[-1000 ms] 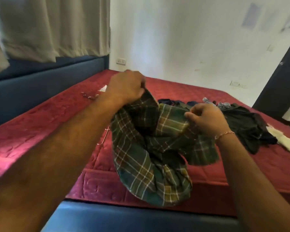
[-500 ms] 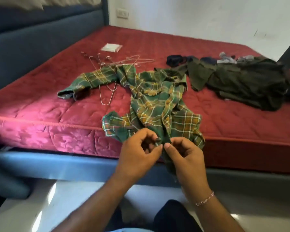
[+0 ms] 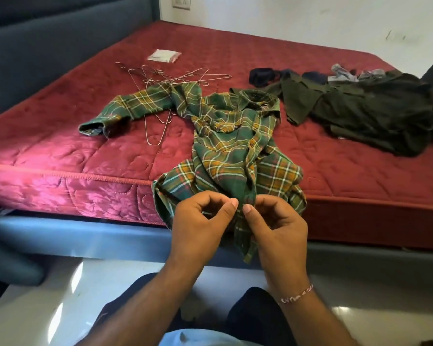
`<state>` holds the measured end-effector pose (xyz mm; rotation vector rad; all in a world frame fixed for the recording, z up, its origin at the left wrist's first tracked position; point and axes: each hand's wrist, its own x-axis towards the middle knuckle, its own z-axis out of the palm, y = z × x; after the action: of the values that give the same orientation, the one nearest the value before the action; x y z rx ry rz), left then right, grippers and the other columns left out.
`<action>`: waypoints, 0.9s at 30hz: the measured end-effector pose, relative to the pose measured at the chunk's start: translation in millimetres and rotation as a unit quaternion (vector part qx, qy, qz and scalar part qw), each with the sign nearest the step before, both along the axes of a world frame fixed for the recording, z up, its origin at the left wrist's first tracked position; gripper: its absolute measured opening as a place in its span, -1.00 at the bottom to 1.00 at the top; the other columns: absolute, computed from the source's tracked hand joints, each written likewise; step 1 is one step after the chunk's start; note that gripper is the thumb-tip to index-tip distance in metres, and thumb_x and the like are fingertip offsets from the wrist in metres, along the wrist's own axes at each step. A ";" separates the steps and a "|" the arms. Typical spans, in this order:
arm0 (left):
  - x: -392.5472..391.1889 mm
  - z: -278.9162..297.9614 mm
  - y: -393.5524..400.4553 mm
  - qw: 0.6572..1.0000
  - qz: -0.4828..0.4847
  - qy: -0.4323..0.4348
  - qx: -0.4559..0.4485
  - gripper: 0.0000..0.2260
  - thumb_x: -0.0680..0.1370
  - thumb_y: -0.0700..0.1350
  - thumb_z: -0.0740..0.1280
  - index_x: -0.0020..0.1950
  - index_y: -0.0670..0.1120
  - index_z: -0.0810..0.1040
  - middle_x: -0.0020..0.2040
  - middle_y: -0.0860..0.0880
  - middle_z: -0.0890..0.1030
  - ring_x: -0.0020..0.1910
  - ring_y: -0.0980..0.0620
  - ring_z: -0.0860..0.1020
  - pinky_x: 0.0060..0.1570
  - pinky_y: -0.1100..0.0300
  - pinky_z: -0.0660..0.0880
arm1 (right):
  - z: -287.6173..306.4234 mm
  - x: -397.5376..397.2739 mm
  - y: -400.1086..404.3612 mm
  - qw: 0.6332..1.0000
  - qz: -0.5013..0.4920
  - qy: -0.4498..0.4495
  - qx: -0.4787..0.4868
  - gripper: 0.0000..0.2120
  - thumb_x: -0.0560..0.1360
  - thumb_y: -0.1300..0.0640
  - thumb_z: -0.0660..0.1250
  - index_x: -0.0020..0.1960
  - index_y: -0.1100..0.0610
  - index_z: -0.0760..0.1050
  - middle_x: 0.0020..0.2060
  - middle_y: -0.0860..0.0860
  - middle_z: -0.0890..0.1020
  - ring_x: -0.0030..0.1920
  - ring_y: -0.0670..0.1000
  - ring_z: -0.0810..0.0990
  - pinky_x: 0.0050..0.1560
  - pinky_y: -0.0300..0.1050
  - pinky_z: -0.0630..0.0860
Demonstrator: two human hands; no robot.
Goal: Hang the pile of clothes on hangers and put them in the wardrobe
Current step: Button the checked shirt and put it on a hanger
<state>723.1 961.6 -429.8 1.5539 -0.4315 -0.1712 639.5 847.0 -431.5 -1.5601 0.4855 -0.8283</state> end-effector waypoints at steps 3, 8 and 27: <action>-4.3 0.8 1.3 1.000 -0.003 -0.020 0.002 -0.97 0.54 -0.11 0.52 -0.10 0.01 0.72 -0.20 0.09 0.72 -0.17 0.09 0.69 -0.17 0.24 0.62 | -0.7 0.6 0.6 0.999 0.004 0.009 -0.051 -0.86 0.49 0.28 0.52 0.02 0.12 0.68 -0.14 -0.01 0.73 -0.10 0.04 0.72 -0.04 -0.02 0.70; -2.7 -1.1 -0.3 0.999 0.012 -0.033 0.021 -0.95 0.55 -0.11 0.51 -0.10 0.02 0.72 -0.20 0.12 0.71 -0.16 0.11 0.69 -0.18 0.28 0.60 | -4.4 -0.6 -1.7 0.993 0.003 0.022 -0.114 -0.82 0.49 0.22 0.53 0.05 0.02 0.69 -0.10 -0.11 0.73 -0.04 0.00 0.72 -0.03 0.01 0.69; 18.2 10.4 -9.8 0.985 -0.144 0.092 0.008 -0.71 0.69 -0.16 0.29 -0.18 -0.10 0.69 -0.32 0.01 0.61 -0.28 0.12 0.53 -0.20 0.15 0.47 | 17.7 6.3 -16.5 0.940 0.007 0.051 -0.337 -0.85 0.51 0.21 0.52 0.05 0.04 0.71 -0.11 -0.17 0.72 -0.10 -0.16 0.70 -0.08 -0.20 0.64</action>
<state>741.3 951.8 -419.4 1.4712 -0.5077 -0.5402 645.8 830.5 -413.9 -2.2411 0.2683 -0.9622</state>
